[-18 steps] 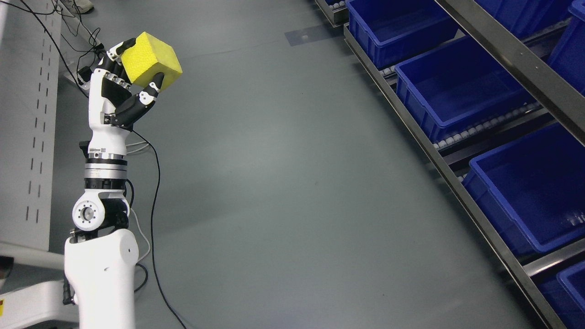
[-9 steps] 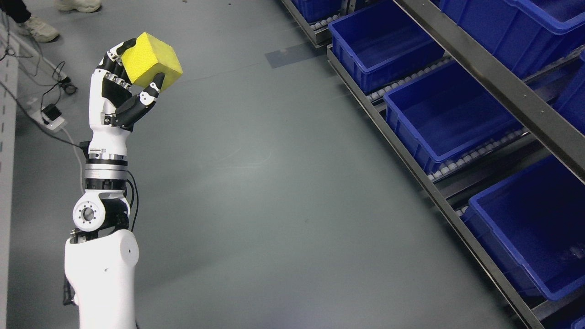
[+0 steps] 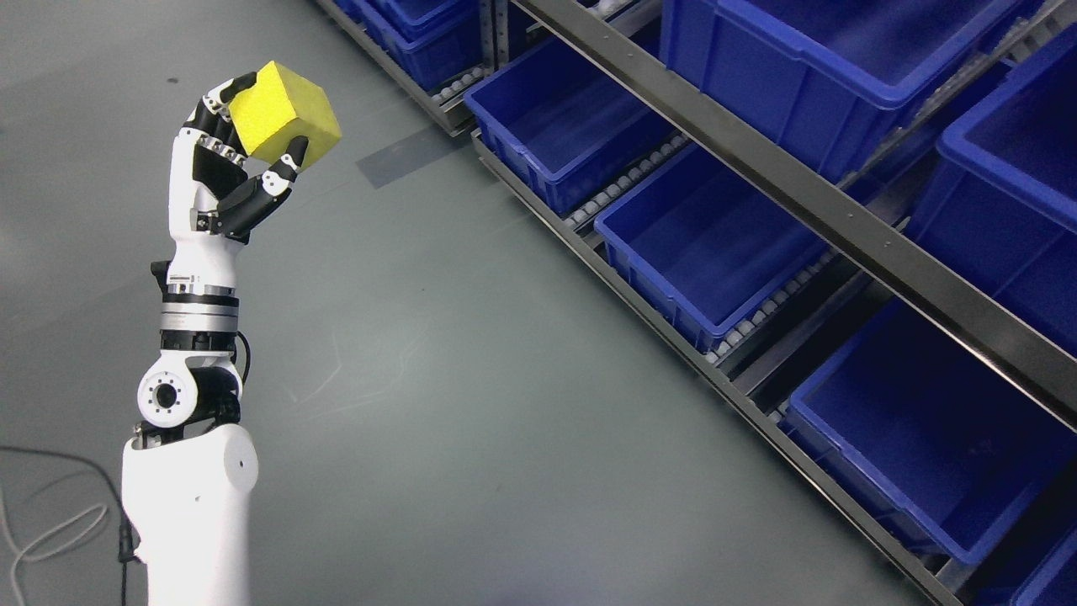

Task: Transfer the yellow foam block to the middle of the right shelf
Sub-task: 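Carry the cube in the left hand toward a middle-row blue bin, then open the left hand to drop the cube into the blue bin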

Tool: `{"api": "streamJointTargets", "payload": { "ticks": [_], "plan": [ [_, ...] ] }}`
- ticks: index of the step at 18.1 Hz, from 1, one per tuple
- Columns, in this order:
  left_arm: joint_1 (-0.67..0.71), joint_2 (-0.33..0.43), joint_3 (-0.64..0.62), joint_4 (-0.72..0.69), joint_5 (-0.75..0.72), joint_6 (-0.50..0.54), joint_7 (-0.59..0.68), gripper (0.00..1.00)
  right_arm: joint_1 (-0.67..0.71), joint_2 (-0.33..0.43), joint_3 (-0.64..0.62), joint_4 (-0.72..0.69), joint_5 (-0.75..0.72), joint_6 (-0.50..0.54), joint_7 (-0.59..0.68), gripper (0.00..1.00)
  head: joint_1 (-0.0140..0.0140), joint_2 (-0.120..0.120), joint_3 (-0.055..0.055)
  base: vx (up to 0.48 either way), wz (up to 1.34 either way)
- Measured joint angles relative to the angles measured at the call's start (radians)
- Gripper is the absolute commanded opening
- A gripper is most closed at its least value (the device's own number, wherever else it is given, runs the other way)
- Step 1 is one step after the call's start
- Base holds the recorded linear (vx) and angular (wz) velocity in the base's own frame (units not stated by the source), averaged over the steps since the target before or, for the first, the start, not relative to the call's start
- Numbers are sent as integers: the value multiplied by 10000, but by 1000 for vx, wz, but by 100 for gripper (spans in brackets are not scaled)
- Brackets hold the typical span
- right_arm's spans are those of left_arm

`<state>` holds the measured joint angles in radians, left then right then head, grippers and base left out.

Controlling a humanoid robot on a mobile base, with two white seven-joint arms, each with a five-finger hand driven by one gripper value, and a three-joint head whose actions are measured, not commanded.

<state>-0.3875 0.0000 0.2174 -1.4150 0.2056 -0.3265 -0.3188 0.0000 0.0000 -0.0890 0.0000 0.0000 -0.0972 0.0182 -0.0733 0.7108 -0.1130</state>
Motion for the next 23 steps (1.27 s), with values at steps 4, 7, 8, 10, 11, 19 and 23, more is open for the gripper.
{"api": "streamJointTargets", "payload": {
  "ticks": [4,7,8,10,11,19,23],
  "plan": [
    [185,0,-352,-150,0,-387,-12,35,0,0,0,0,0,0,0,100,0,0,0,297,-488],
    [252,0,-603,-289,2,-634,-121,35,2,0,0,0,0,0,0,100,0,0,0,225,-546],
    [267,0,-707,-363,4,-718,-169,35,2,0,0,0,0,0,0,100,0,0,0,192,-581],
    [265,0,-916,-521,8,-790,-220,35,2,0,0,0,0,0,0,100,0,0,0,136,-535],
    [245,0,-1087,-640,9,-801,-233,35,2,0,0,0,0,0,0,100,0,0,0,150,-482],
    [-546,0,-2075,-1455,18,-581,-244,34,2,0,0,0,0,0,0,100,0,0,0,87,-380],
    [-1365,0,-2206,-1694,15,1601,-110,34,2,0,0,0,0,0,0,100,0,0,0,29,-133]
  ]
}}
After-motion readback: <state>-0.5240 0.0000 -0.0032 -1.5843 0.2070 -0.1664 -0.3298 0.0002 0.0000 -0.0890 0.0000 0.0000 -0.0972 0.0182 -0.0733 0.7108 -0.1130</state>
